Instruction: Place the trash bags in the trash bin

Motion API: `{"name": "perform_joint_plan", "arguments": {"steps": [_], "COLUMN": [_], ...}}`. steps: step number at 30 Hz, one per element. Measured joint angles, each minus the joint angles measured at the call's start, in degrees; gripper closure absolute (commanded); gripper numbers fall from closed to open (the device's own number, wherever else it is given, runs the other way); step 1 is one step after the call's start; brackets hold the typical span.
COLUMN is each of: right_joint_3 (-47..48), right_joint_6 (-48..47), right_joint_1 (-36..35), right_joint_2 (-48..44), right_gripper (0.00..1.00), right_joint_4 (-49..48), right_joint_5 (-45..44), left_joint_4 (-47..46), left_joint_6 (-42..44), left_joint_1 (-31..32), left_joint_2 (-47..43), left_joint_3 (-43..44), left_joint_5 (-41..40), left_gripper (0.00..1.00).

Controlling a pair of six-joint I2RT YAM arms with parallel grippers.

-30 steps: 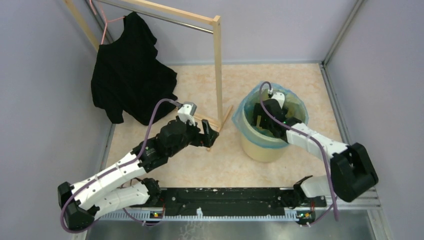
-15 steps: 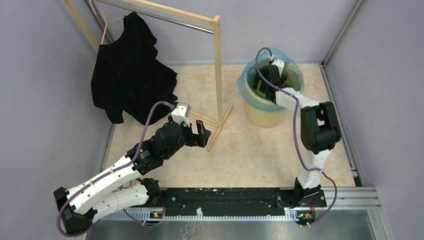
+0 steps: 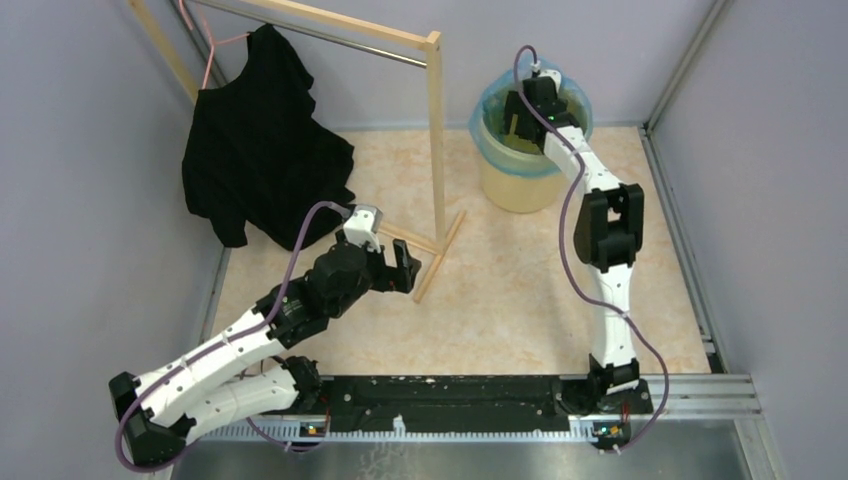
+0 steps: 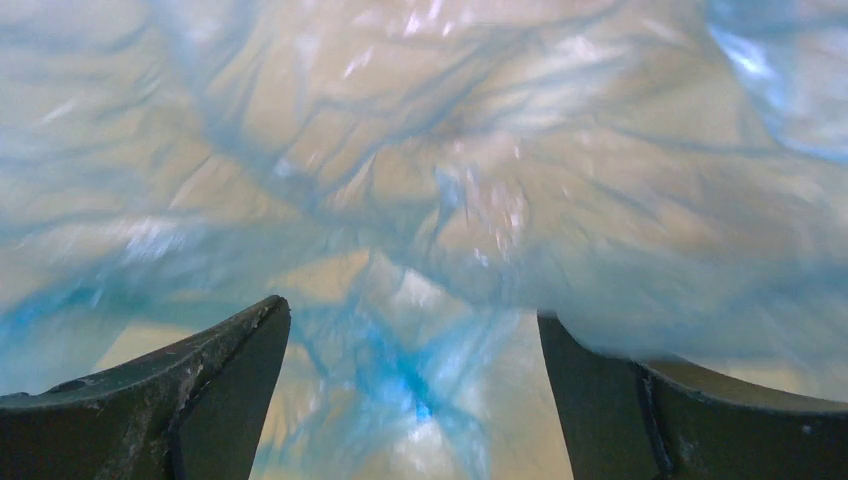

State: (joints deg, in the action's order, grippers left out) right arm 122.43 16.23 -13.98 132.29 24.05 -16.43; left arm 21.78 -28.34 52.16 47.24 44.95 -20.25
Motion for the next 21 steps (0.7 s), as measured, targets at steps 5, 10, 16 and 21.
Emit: {"name": "perform_joint_plan", "arguments": {"steps": [5,10,16,21], "right_joint_3": [-2.1,-2.12,-11.15,-31.85], "right_joint_6": [-0.04,-0.63,-1.14,-1.46], "right_joint_1": [0.02,0.0,-1.25,-8.7], "right_joint_2": [-6.32,-16.02,-32.57,-54.6], "right_gripper": [0.07,0.07,0.06,0.01], "right_joint_4": [7.34,12.61,13.68,12.22], "right_joint_5": [3.61,5.38,7.89,12.02], "left_joint_4": [1.49,3.08,4.33,6.1], "left_joint_6": [-0.02,0.0,-0.02,0.68], "left_joint_1": [0.0,0.0,-0.02,0.0], "left_joint_2": [-0.96,-2.25,-4.13,-4.11], "left_joint_3": [0.59,2.64,4.68,7.43], "left_joint_5": [-0.09,-0.61,-2.29,-5.01], "left_gripper": [0.01,0.01,0.01,0.01]}}
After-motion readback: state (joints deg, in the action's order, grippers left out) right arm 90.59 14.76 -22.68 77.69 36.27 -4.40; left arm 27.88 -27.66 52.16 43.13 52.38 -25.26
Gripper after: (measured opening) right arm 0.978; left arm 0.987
